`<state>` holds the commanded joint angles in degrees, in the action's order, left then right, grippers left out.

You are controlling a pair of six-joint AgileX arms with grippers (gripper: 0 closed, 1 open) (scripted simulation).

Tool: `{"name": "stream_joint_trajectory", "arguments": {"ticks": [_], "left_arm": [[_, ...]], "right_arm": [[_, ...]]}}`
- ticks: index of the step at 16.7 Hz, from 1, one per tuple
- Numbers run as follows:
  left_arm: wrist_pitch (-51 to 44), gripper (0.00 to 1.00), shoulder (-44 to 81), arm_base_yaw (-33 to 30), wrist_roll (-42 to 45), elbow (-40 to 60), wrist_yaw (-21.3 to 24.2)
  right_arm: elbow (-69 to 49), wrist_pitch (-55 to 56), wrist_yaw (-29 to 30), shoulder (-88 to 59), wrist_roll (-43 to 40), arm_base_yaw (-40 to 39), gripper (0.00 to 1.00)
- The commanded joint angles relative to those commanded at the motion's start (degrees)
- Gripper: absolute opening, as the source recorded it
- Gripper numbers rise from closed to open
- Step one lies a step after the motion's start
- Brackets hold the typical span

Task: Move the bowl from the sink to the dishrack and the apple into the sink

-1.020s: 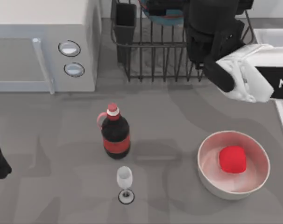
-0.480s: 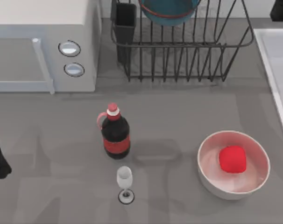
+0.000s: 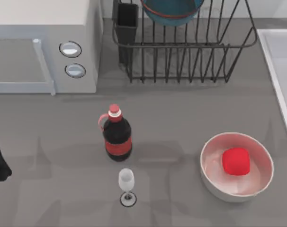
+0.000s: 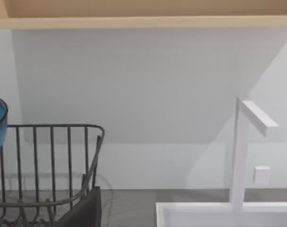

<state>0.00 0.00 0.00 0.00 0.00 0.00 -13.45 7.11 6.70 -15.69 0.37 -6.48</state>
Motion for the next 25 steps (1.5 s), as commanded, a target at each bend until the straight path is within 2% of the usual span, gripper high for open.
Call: {"name": "stream_joint_trajectory", "arguments": {"ticks": [6,25], "left_arm": [[0.0,1.00,0.0,0.0,0.0,0.0,0.0],[0.0,1.00,0.0,0.0,0.0,0.0,0.0]], "right_arm": [[13.1,-6.9,-6.5,15.3,-0.4,6.3,1.00],[13.5,-7.1,-6.7,15.7,-0.4,6.5,1.00]]}}
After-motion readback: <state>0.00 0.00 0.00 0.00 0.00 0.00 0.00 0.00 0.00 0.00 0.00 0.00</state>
